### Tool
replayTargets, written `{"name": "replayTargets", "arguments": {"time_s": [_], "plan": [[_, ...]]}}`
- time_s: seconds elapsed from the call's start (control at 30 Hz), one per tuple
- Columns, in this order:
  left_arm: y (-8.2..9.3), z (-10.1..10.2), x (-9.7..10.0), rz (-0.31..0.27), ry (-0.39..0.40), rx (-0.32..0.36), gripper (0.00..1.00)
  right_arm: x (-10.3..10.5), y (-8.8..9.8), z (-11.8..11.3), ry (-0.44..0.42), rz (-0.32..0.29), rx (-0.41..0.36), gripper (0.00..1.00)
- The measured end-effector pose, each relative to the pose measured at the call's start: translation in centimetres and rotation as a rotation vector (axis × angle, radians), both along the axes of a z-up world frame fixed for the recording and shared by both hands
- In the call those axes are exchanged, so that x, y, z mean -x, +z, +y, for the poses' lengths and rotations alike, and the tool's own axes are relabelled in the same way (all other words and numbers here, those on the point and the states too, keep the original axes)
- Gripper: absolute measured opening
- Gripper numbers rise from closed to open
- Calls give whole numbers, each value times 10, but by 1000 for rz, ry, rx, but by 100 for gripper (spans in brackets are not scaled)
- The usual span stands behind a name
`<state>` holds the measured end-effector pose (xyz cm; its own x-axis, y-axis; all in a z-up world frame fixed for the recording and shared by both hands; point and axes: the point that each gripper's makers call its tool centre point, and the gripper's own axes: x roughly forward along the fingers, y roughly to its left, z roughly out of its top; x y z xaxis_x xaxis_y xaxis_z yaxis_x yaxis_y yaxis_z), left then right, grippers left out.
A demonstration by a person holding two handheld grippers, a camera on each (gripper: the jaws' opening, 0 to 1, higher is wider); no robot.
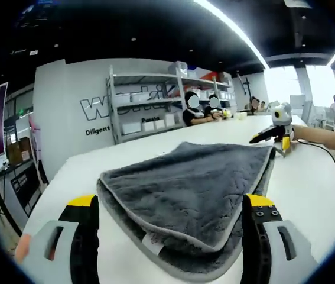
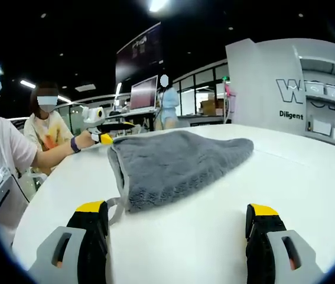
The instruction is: Fold the towel on the table until its edges align and the towel forms a compact rectangular stack.
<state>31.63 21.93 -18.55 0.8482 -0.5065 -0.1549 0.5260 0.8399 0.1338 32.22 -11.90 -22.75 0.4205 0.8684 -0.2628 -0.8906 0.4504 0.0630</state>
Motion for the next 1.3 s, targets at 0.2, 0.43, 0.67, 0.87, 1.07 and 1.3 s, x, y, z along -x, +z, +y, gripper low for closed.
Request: {"name": "replayTargets", "arguments": {"time_s": [0.2, 0.43, 0.67, 0.87, 1.07, 1.3], "plan": [[-2, 0, 3, 2, -10, -17, 99, 1, 0, 1, 4, -1, -1, 99], [-6, -2, 4, 17, -22, -24, 99, 2, -1, 3, 12, -2, 5, 99], [-7, 0, 4, 26, -16, -11, 96, 5, -3, 5, 18, -2, 14, 99], [-7, 0, 5, 38, -20, 16, 93, 2, -4, 4, 15, 1, 19, 99], [-9, -2, 6, 68, -42, 55, 89, 3, -5, 4, 15, 2, 19, 99], [-14, 0, 6, 123, -52, 99, 71, 3, -5, 4, 15, 3, 23, 99]]}}
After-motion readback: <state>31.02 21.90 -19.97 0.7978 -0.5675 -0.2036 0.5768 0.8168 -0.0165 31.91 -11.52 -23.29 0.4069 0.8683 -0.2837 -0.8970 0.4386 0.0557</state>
